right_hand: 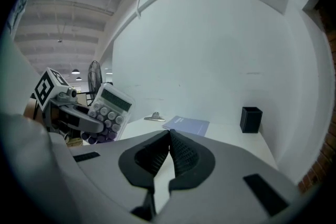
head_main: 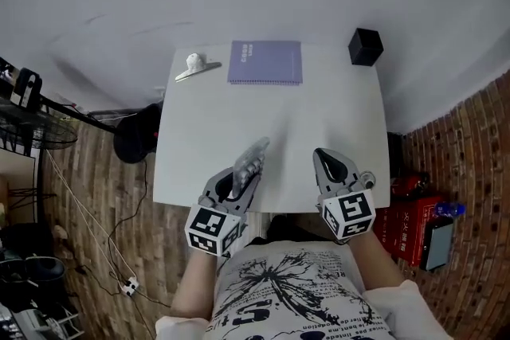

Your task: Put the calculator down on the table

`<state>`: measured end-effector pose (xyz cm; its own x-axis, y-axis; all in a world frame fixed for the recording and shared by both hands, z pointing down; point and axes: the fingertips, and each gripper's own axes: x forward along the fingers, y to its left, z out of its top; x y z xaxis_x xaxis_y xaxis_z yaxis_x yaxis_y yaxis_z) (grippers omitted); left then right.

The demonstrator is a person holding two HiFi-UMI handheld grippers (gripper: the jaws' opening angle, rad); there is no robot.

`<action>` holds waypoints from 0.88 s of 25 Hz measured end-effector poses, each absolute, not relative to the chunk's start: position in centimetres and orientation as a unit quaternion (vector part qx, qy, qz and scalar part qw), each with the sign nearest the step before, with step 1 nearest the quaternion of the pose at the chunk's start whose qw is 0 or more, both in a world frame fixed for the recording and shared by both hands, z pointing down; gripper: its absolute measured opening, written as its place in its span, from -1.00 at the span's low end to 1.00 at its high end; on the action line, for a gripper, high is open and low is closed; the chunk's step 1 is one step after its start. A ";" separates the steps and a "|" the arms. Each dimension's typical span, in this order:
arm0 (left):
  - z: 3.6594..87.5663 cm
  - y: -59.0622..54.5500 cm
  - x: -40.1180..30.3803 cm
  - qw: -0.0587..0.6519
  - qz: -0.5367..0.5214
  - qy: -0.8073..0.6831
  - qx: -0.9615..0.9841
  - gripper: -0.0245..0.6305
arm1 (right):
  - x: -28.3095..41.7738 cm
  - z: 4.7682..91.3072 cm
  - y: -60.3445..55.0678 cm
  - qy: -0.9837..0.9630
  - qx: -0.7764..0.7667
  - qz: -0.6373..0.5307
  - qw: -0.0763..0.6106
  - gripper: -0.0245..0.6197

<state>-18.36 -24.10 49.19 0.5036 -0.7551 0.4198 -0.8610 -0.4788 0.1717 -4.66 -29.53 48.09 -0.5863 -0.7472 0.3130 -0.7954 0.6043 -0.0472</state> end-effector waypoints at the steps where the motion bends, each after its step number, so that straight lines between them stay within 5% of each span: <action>1: 50.0 -24.8 -17.7 0.192 0.150 -0.467 0.850 -0.49 | -4.5 48.7 -30.1 -0.884 0.437 0.097 0.133 -0.88; 13: 59.5 -29.8 -14.2 0.313 0.198 -0.403 0.837 -0.49 | -4.0 53.1 -34.3 -0.880 0.427 0.123 0.171 -0.88; 22: 62.3 -32.1 -14.7 0.323 0.235 -0.423 0.814 -0.48 | -3.6 56.4 -35.5 -0.864 0.440 0.165 0.182 -0.88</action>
<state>-14.66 -32.08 62.28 0.5328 -0.5360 0.6548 -0.8392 -0.4340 0.3276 -3.56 -35.46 56.37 -0.5472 -0.6996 0.4595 -0.8197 0.5590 -0.1252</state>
